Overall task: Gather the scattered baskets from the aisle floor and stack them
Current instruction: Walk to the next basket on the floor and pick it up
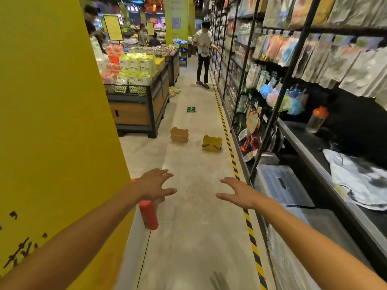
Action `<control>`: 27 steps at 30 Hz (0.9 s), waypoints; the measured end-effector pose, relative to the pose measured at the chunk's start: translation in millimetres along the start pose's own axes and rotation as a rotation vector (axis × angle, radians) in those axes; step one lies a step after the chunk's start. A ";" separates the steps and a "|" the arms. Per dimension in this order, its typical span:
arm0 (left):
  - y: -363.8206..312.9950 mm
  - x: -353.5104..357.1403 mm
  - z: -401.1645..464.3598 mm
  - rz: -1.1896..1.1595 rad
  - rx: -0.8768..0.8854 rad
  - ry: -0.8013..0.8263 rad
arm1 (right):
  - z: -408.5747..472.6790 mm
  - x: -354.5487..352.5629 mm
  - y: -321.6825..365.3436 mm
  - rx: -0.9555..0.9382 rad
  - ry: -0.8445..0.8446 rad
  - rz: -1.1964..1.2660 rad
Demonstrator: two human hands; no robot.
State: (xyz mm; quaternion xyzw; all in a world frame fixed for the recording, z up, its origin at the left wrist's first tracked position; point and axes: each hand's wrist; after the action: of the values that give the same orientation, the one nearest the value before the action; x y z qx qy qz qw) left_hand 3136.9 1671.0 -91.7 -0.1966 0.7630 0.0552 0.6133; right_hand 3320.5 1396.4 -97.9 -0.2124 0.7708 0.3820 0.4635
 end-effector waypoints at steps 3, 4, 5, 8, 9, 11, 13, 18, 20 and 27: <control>14.1 -26.1 64.0 0.009 -0.016 0.011 | 66.9 -36.8 -15.8 0.004 -0.005 0.009; 19.0 -32.9 83.6 0.001 -0.023 0.005 | 88.6 -47.9 -20.5 -0.002 -0.002 0.005; 23.7 -38.5 102.1 -0.012 -0.028 -0.002 | 109.9 -58.1 -24.8 -0.008 0.000 0.000; 39.4 -48.4 150.2 -0.047 -0.027 0.012 | 169.3 -80.9 -34.2 -0.019 0.015 0.009; 46.0 -50.2 166.2 -0.051 -0.031 0.026 | 189.0 -85.5 -36.5 -0.024 0.025 0.015; 61.4 -53.8 200.8 -0.043 -0.041 0.055 | 230.0 -93.0 -41.3 -0.028 0.046 0.012; 78.5 -56.7 239.4 -0.049 -0.049 0.070 | 272.7 -99.0 -46.8 -0.023 0.050 0.008; 126.0 -63.1 349.7 -0.070 -0.050 0.081 | 380.8 -113.8 -57.0 -0.008 0.069 -0.007; 147.4 -69.0 395.5 -0.085 -0.050 0.078 | 427.5 -123.9 -59.4 0.007 0.085 -0.022; 229.4 -114.7 533.8 -0.101 -0.078 0.133 | 580.9 -168.1 -50.8 0.051 0.105 -0.012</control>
State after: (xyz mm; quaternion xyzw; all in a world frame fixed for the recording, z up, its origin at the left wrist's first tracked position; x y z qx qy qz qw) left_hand 3560.1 2081.6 -146.9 -0.2618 0.7884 0.0410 0.5552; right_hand 3756.7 1816.9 -132.3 -0.2247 0.8023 0.3477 0.4300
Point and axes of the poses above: each hand's wrist, its own z-axis towards the middle knuckle, its own x-axis out of the palm, y = z × x, and after that the axes turned 3 degrees about -z, right-handed
